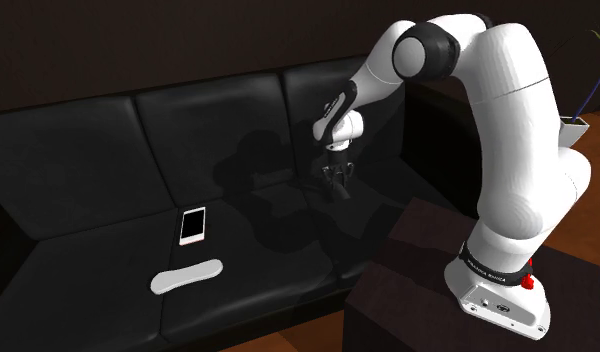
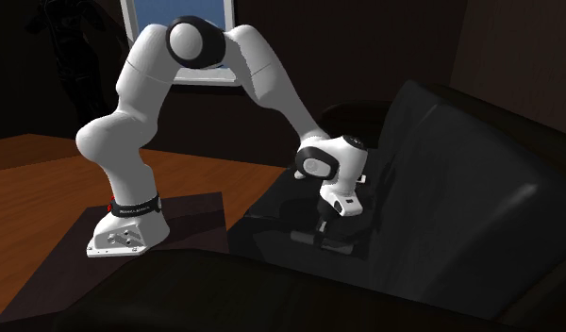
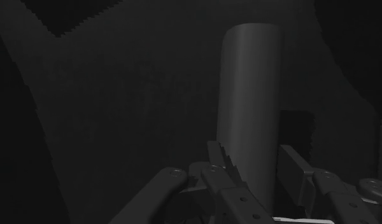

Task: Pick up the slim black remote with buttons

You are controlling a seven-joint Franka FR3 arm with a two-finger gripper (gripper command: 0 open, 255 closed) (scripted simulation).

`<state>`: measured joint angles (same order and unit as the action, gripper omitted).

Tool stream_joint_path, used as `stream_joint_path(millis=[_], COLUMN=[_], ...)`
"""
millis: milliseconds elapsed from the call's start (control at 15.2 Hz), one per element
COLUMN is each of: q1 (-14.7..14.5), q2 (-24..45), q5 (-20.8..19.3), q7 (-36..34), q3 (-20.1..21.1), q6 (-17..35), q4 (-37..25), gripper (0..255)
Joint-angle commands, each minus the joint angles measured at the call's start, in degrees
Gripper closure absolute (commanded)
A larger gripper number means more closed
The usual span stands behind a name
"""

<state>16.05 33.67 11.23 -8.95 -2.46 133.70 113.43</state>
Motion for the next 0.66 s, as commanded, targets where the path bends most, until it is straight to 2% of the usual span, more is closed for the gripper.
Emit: stream_joint_path(millis=[0,594], q1=[-0.07,-0.3], q2=[-1.21,-5.65], q5=[-0.19,-0.86], q7=[-0.22,-0.98], q3=[-0.12,-0.52], q6=[-1.12,-4.95], q4=[0.1,0.66], gripper=[255,255])
